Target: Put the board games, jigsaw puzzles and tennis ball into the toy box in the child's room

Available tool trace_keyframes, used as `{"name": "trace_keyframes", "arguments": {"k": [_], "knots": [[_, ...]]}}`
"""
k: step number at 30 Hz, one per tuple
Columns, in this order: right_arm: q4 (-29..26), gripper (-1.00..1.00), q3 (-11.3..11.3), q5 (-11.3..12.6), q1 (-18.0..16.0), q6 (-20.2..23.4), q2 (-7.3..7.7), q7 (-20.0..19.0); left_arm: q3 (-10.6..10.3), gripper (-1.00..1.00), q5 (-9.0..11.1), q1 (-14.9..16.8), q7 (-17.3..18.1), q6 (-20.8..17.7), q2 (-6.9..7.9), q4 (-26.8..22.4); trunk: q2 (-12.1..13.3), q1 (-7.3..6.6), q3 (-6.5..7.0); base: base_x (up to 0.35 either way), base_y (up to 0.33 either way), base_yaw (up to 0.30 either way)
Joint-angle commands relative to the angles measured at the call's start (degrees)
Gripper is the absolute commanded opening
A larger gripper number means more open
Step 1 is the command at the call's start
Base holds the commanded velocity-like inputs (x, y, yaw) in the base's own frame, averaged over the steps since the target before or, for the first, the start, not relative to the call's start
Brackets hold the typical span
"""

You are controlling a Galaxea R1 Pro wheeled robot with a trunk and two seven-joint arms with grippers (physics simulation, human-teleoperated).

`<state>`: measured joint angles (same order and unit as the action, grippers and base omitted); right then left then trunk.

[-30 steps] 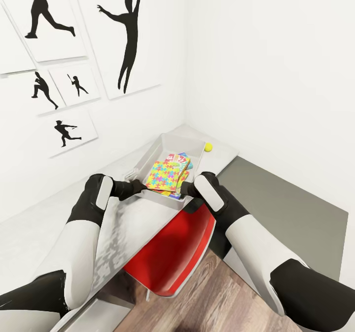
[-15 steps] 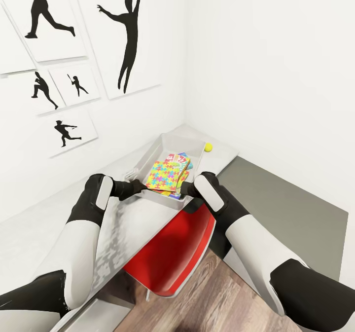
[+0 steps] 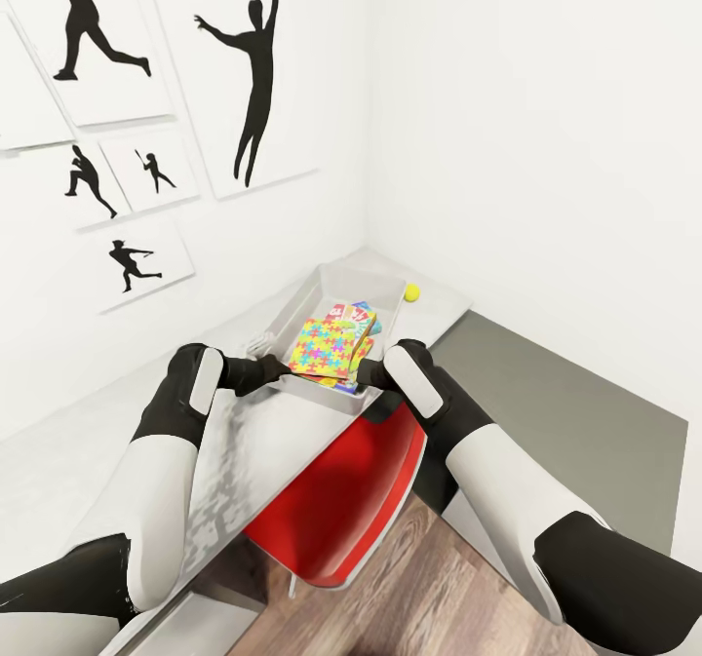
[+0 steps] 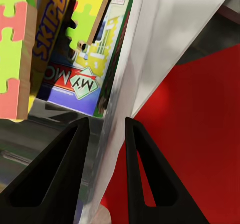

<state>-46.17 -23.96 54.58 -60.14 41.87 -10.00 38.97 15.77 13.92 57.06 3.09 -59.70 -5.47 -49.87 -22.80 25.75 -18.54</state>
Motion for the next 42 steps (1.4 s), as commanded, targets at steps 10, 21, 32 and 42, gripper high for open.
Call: {"name": "trace_keyframes", "arguments": {"k": [10, 21, 32, 42], "knots": [[-0.1, -1.00, -0.1, 0.8, -0.1, 0.0, 0.00, 0.5, 0.3, -1.00, 0.1, 0.1, 0.3, -0.3, -0.05, -0.1, -0.1, 0.03, 0.30, 0.000, 0.000, 0.000], [-0.1, -1.00, -0.1, 0.8, -0.1, 0.0, 0.00, 0.5, 0.3, -1.00, 0.1, 0.1, 0.3, -0.3, -0.06, -0.1, -0.1, 0.03, 0.66, 0.000, 0.000, 0.000], [-0.1, -1.00, -0.1, 0.8, -0.1, 0.0, 0.00, 0.5, 0.4, -1.00, 0.1, 0.1, 0.3, -0.3, -0.04, -0.1, -0.1, 0.03, 0.93, -0.043, 0.000, 0.000], [-0.1, -1.00, -0.1, 0.8, -0.1, 0.0, 0.00, 0.5, 0.4, -1.00, 0.2, 0.1, 0.3, -0.3, -0.06, -0.1, -0.1, 0.03, 1.07, -0.060, 0.026, 0.000]]}}
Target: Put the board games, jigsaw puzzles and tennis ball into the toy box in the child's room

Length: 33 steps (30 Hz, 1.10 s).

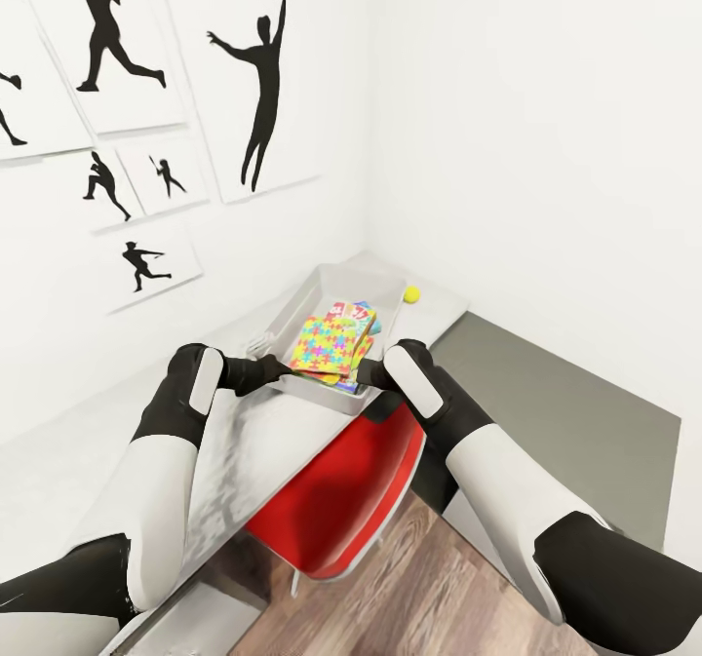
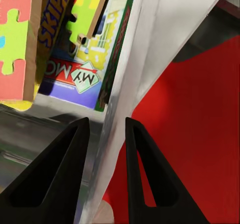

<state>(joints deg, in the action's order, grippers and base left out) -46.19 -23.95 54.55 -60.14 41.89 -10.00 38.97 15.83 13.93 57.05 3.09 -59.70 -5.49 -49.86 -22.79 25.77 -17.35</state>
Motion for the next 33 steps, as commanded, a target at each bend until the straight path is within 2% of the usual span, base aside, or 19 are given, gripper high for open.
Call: {"name": "trace_keyframes", "arguments": {"k": [1, 15, 25, 33], "knots": [[0.0, -1.00, -0.1, 0.8, -0.1, -0.1, 0.00, 0.5, 0.3, -1.00, 0.2, 0.1, 0.3, -0.3, -0.03, -0.1, -0.1, 0.02, -0.11, -0.147, 0.105, 0.000], [0.0, -1.00, -0.1, 0.8, -0.1, -0.1, 0.00, 0.5, 0.3, -1.00, 0.2, 0.1, 0.3, -0.3, 0.04, -0.1, -0.1, 0.02, 0.28, -0.082, 0.148, 0.000], [0.0, -1.00, -0.1, 0.8, -0.1, -0.1, 0.00, 0.5, 0.3, -1.00, 0.2, 0.1, 0.3, -0.3, 0.04, -0.1, -0.1, 0.02, 1.17, -0.009, 0.021, 0.000], [0.0, -1.00, -0.1, 0.8, -0.1, -0.1, 0.00, 0.5, 0.3, -1.00, 0.2, 0.1, 0.3, -0.3, 0.03, -0.1, -0.1, 0.02, 1.91, -0.130, 0.051, 0.000]]}}
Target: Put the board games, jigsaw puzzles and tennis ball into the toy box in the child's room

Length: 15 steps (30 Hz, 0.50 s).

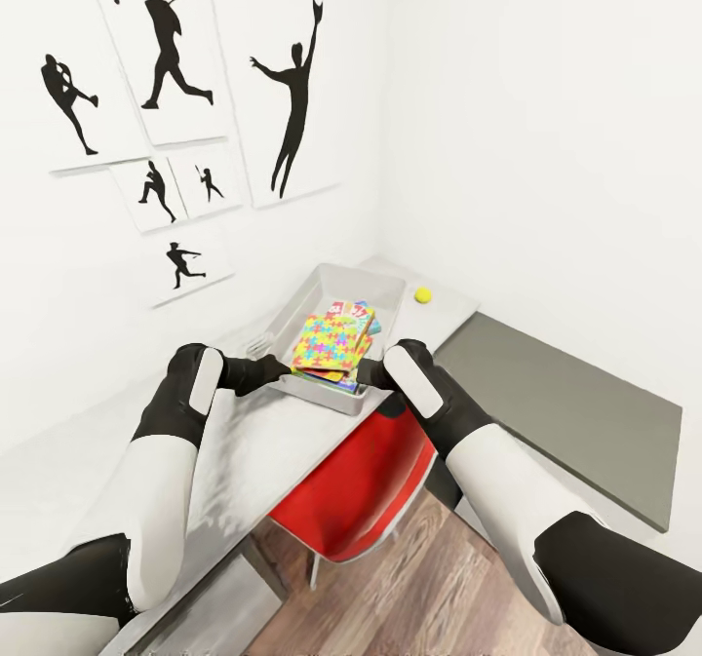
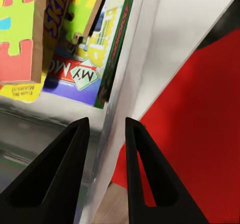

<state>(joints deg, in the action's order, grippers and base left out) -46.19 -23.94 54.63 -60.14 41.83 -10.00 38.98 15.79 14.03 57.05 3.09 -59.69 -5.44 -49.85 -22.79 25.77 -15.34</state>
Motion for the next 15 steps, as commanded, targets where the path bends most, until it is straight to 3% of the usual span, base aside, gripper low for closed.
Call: {"name": "trace_keyframes", "arguments": {"k": [1, 9, 15], "knots": [[0.0, -1.00, -0.1, 0.7, -0.1, 0.0, 0.00, 0.5, 0.4, -1.00, 0.1, 0.1, 0.3, -0.3, -0.02, -0.1, -0.1, 0.02, -0.05, -0.181, 0.074, 0.000], [0.0, -1.00, -0.1, 0.5, -0.1, -0.2, 0.00, -3.7, 0.4, -1.00, 0.1, 0.1, 0.3, -0.3, -0.01, -0.1, -0.1, 0.02, 0.07, -0.189, 0.078, 0.000], [0.0, -1.00, -0.1, 0.5, -0.1, -0.3, 0.00, -4.4, 0.4, -1.00, 0.1, 0.1, 0.3, -0.3, -0.04, -0.1, -0.1, 0.02, 0.08, -0.199, 0.076, 0.000]]}}
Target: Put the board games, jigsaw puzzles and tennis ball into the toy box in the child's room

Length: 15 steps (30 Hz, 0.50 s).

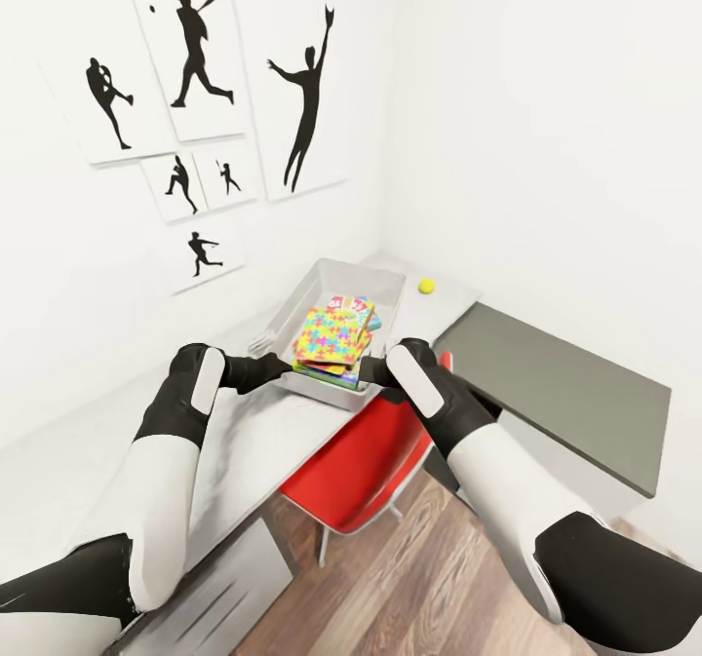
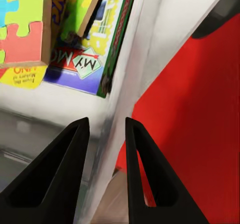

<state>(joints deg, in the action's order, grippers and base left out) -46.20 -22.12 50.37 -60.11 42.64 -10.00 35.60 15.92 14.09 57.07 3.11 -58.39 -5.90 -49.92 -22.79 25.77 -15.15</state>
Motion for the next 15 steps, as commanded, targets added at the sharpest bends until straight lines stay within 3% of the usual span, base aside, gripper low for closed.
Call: {"name": "trace_keyframes", "arguments": {"k": [1, 15], "knots": [[0.0, -1.00, -2.0, 4.7, -0.1, -1.1, 0.00, -1.0, 0.3, -1.00, 0.1, 0.1, 0.3, -1.6, 0.43, 0.0, -0.1, 0.01, -0.10, -0.200, 0.082, 0.000], [0.0, -1.00, -2.0, 4.7, -0.1, -1.1, 0.00, -1.1, 0.3, -1.00, 0.1, 0.1, 0.3, -1.6, 0.43, 0.0, -0.1, 0.01, -0.10, -0.176, 0.140, 0.000]]}}
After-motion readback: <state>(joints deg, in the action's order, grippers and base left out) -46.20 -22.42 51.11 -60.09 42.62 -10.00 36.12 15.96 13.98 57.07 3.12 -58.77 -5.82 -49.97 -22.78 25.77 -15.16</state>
